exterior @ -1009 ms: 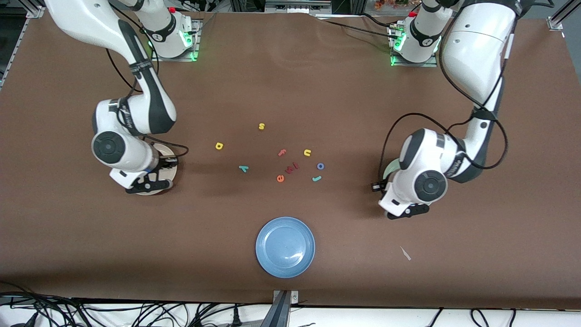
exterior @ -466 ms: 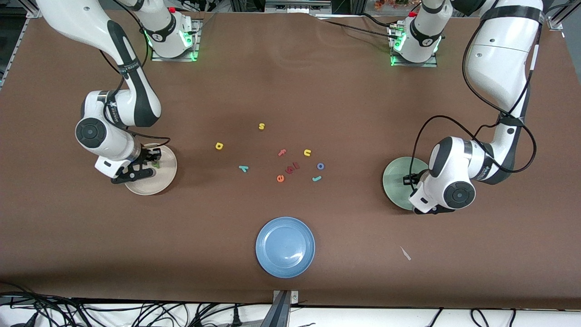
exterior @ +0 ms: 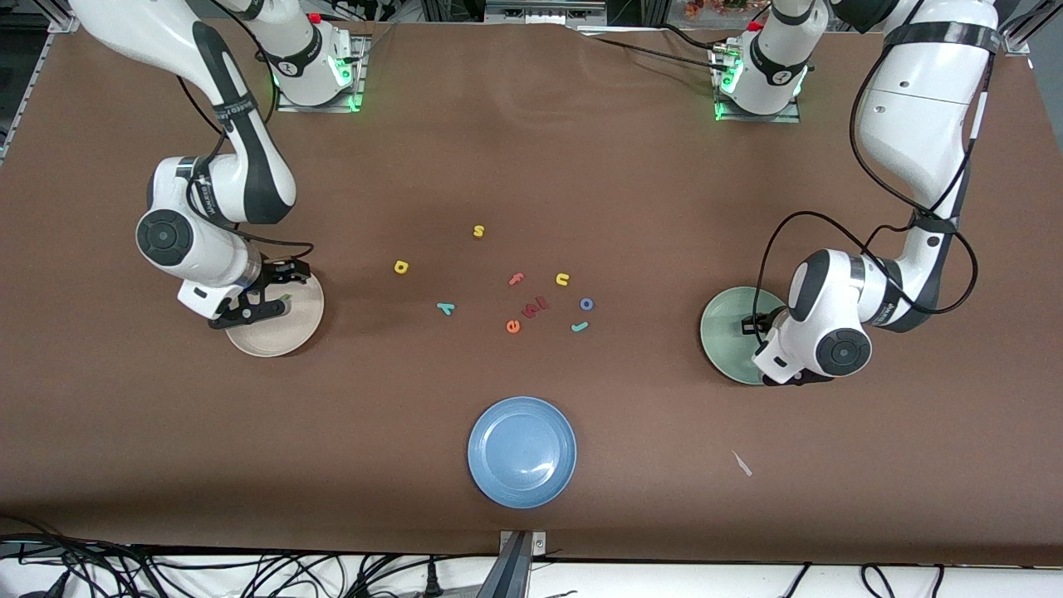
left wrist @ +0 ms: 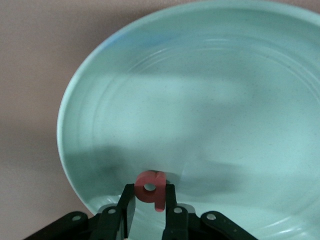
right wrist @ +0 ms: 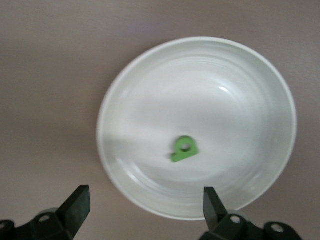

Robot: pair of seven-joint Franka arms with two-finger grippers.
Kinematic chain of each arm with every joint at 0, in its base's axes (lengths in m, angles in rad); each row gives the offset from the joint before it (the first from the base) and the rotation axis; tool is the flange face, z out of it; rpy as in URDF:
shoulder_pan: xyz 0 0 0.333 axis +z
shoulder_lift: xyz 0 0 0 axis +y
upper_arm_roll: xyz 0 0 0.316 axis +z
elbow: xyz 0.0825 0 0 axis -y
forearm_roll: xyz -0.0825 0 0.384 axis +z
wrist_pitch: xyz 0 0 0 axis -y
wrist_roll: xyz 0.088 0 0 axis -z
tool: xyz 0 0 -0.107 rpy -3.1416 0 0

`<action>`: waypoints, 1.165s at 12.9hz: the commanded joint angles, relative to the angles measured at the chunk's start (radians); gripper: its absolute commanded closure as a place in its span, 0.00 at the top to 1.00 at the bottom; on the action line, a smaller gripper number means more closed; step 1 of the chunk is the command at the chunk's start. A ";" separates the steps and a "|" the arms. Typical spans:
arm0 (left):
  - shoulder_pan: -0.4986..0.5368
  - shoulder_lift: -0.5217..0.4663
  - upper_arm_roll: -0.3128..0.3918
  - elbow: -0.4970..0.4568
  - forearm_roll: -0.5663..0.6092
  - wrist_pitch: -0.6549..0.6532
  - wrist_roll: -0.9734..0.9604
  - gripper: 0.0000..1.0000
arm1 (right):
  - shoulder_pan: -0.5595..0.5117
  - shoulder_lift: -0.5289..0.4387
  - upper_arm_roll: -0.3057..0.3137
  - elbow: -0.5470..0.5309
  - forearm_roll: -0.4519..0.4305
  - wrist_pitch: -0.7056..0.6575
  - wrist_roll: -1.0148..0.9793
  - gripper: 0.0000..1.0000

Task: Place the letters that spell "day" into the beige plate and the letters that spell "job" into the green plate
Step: 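Carry the b to the beige plate while the left gripper carries a to green plate, then open both grippers to drop the letters onto the plates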

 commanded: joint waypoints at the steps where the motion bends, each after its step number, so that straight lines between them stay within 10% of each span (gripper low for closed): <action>1: 0.009 -0.020 -0.011 -0.019 0.032 0.010 0.010 0.98 | 0.002 -0.038 0.060 -0.010 0.023 -0.054 -0.013 1.00; 9: -0.023 -0.108 -0.107 0.013 0.015 -0.047 -0.004 1.00 | 0.006 -0.061 0.231 -0.046 0.002 0.029 -0.051 1.00; 15: -0.089 -0.073 -0.216 0.056 -0.042 0.039 -0.007 1.00 | 0.037 -0.040 0.238 -0.096 -0.101 0.167 -0.275 1.00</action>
